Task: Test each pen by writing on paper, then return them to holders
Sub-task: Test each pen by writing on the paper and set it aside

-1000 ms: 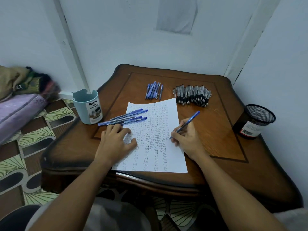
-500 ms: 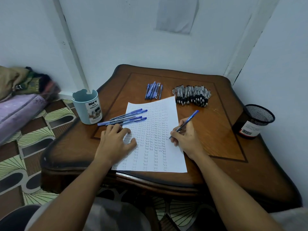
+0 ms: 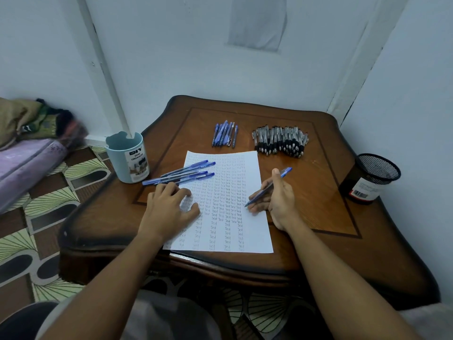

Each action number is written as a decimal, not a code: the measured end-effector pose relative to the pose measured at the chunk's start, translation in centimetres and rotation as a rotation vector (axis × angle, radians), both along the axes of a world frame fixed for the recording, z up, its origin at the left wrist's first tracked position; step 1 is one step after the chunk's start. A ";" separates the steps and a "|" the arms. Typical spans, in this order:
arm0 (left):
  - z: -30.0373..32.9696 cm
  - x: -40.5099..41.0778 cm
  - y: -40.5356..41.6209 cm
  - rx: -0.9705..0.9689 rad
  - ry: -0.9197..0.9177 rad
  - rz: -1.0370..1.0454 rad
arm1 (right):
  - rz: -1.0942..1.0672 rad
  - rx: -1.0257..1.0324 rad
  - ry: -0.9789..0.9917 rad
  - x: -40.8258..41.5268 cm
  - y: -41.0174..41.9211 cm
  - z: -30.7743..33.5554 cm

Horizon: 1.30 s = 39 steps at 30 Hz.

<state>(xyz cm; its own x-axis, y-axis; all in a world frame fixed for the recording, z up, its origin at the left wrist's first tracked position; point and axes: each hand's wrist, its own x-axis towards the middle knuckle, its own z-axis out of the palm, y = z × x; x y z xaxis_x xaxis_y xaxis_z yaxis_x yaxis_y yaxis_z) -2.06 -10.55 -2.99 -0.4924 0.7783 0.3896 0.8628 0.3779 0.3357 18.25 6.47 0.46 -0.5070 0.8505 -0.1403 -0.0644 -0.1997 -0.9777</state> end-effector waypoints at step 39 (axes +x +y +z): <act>1.1 0.8 -0.4 -0.082 -0.036 -0.025 | 0.255 0.101 -0.405 -10.6 5.0 5.4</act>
